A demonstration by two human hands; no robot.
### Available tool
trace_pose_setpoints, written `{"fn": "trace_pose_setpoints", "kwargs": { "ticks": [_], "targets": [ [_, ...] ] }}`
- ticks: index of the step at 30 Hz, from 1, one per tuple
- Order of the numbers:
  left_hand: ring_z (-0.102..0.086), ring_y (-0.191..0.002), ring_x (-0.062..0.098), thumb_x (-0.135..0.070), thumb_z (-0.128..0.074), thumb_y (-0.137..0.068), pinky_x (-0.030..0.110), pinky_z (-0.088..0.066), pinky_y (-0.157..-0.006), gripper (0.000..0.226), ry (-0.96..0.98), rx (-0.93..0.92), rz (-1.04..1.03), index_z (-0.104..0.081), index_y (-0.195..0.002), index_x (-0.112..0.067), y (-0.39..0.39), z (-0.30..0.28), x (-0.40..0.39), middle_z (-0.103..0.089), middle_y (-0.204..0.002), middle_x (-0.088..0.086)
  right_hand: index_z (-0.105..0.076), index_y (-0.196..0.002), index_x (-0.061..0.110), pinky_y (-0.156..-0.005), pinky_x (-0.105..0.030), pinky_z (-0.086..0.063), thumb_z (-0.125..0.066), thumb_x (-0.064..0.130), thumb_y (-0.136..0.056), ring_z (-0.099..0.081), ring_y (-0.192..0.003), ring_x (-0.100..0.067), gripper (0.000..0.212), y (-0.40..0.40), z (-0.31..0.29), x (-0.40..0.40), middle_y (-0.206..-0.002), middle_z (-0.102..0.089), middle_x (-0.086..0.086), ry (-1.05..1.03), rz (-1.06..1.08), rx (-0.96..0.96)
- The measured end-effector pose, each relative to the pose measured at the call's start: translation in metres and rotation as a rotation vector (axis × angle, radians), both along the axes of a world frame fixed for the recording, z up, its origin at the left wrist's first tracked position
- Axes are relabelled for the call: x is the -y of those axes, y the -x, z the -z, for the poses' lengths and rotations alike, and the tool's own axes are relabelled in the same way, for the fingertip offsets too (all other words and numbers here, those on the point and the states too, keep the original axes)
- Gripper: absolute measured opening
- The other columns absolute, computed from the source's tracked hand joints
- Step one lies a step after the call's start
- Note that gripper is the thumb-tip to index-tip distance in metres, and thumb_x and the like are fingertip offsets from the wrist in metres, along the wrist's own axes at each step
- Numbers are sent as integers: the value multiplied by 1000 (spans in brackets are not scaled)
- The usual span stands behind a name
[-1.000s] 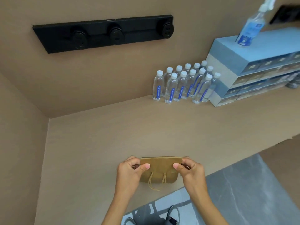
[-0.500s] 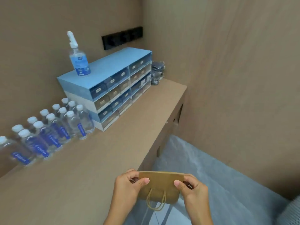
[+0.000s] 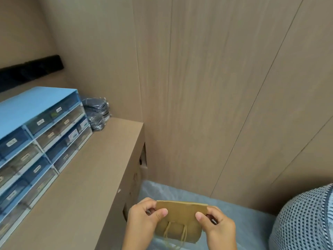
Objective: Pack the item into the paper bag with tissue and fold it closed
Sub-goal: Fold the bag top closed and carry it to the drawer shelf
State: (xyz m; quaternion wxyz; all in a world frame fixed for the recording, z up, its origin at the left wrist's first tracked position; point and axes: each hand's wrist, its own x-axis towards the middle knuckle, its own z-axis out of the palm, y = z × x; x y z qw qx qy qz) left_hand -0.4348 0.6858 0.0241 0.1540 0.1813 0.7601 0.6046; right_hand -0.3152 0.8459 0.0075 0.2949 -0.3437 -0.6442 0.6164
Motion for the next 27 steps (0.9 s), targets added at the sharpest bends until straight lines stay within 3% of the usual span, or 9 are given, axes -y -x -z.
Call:
{"fn": "trace_pose_setpoints", "kwargs": {
  "ticks": [5, 11, 15, 18, 20, 23, 25, 27],
  "targets": [
    [-44, -59, 17, 2, -85, -67, 31, -34, -62, 14, -13, 21, 43, -72, -61, -2, 87, -1, -81, -52, -65, 7, -74, -55, 18, -56, -23, -43, -77, -15, -67, -46, -55, -21, 35, 75, -6, -75, -58, -52, -4, -45, 68, 35],
    [-46, -60, 14, -4, -83, -70, 32, -35, -63, 19, -19, 42, 67, -67, -59, -4, 173, -11, -157, -52, -65, 2, -74, -58, 19, -63, -30, -42, -76, -13, -69, -47, -49, -8, 34, 158, -22, -148, -62, -57, -14, -84, 59, 40],
    [-46, -62, 14, -5, -82, -71, 31, -37, -64, 17, -1, 34, 1, -68, -63, -1, 228, -3, -191, -56, -73, 21, -75, -61, 22, -62, -31, -40, -74, -12, -72, -45, -49, -6, 36, 223, -21, -186, -63, -55, -13, -66, -1, 36],
    [-45, -62, 15, -7, -82, -71, 32, -39, -64, 20, -11, 33, -104, -67, -67, 5, 268, 7, -208, -55, -75, 23, -75, -64, 17, -63, -31, -38, -72, -12, -72, -46, -55, -13, 30, 281, -19, -213, -66, -55, -17, -70, -120, 23],
    [-44, -61, 13, -8, -81, -72, 30, -37, -63, 22, -24, 42, -188, -64, -65, 4, 299, 13, -215, -51, -68, 16, -74, -67, 13, -62, -31, -37, -72, -12, -72, -47, -58, -16, 25, 326, -14, -230, -70, -58, -18, -94, -219, 18],
    [-40, -56, 9, -8, -80, -72, 21, -34, -56, 25, -33, 65, -359, -61, -56, -8, 341, 17, -218, -45, -58, -4, -73, -66, 14, -60, -29, -37, -72, -9, -72, -47, -58, -13, 24, 400, -11, -247, -67, -60, -11, -130, -402, 18],
    [-39, -52, 7, -9, -80, -73, 16, -34, -51, 27, -39, 85, -501, -62, -54, -15, 362, 16, -214, -46, -56, -8, -73, -67, 17, -56, -23, -38, -72, -5, -74, -47, -56, -8, 23, 449, -9, -251, -63, -59, -2, -150, -555, 27],
    [-41, -49, 5, -7, -81, -72, 12, -34, -49, 27, -63, 99, -649, -64, -53, -17, 377, 11, -205, -49, -53, -10, -73, -70, 17, -58, -26, -41, -73, 0, -76, -50, -58, -11, 18, 494, -9, -245, -65, -62, -6, -164, -722, 36]
  ]
}}
